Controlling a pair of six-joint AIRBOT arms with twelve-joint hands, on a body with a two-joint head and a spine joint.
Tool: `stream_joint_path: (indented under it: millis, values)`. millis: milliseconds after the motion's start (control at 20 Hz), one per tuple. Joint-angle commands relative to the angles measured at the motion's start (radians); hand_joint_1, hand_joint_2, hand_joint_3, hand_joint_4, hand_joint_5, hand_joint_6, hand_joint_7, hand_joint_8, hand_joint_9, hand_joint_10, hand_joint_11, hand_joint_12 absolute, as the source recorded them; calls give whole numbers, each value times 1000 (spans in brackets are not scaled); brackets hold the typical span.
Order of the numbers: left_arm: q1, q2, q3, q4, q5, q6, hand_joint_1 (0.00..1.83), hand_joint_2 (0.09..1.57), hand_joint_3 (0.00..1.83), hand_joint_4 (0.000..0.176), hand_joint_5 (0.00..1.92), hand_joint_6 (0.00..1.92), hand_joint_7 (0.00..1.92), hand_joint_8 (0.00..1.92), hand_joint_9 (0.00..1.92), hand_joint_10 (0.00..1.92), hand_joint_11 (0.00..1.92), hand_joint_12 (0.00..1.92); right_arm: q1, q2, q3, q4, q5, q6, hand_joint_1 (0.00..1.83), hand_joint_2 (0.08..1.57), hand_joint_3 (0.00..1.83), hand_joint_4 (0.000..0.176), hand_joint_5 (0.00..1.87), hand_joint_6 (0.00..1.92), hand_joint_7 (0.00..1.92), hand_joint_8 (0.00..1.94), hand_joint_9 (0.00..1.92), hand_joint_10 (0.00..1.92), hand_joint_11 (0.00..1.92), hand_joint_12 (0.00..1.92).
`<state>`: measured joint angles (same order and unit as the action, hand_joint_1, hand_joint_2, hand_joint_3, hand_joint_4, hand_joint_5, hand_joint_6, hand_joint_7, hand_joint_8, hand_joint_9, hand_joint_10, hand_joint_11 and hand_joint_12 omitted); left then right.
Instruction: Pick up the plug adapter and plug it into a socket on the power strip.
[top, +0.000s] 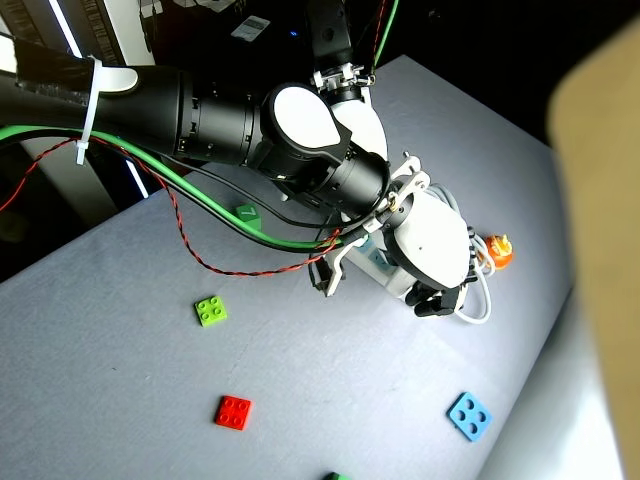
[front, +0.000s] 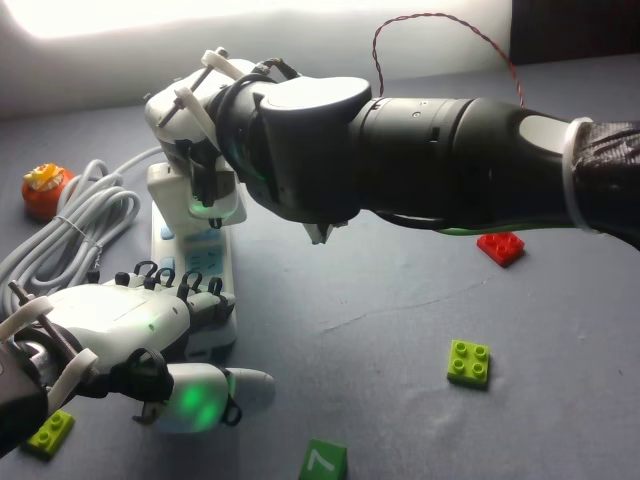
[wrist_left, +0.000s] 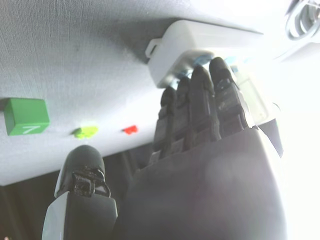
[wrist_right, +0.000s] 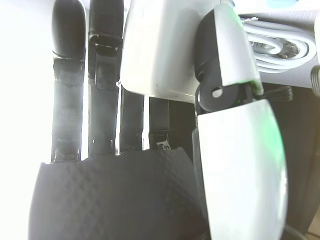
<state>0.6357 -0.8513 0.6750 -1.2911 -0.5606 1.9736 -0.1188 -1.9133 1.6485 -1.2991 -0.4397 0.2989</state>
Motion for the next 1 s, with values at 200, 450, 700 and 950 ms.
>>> stream_joint_path:
  millis: [200,450,700,950]
  values:
    - [0,-4,-2,21,-10,-1,0,1209,2,0,117,2,136,1,139,2,0,314,-10,-16,-4,3,38,19,1225,1129,1,0,870,1075,1041,991,1243,2,762,1023]
    - [1,-4,-1,21,-13,-1,0,1206,0,0,120,2,156,8,159,5,0,342,-34,4,-11,30,34,17,1229,1114,1,0,902,1037,1069,932,1261,10,781,1006]
    - [2,-4,-2,21,-13,-1,0,1202,0,0,113,0,154,0,157,0,0,330,-41,8,-31,30,29,11,1228,1118,1,0,894,1043,1063,948,1254,6,797,978]
    - [2,-4,-1,21,-13,-1,0,1203,0,0,119,0,156,1,151,0,0,300,-33,12,-32,30,38,11,1236,1109,0,0,906,1019,1090,908,1267,10,799,984]
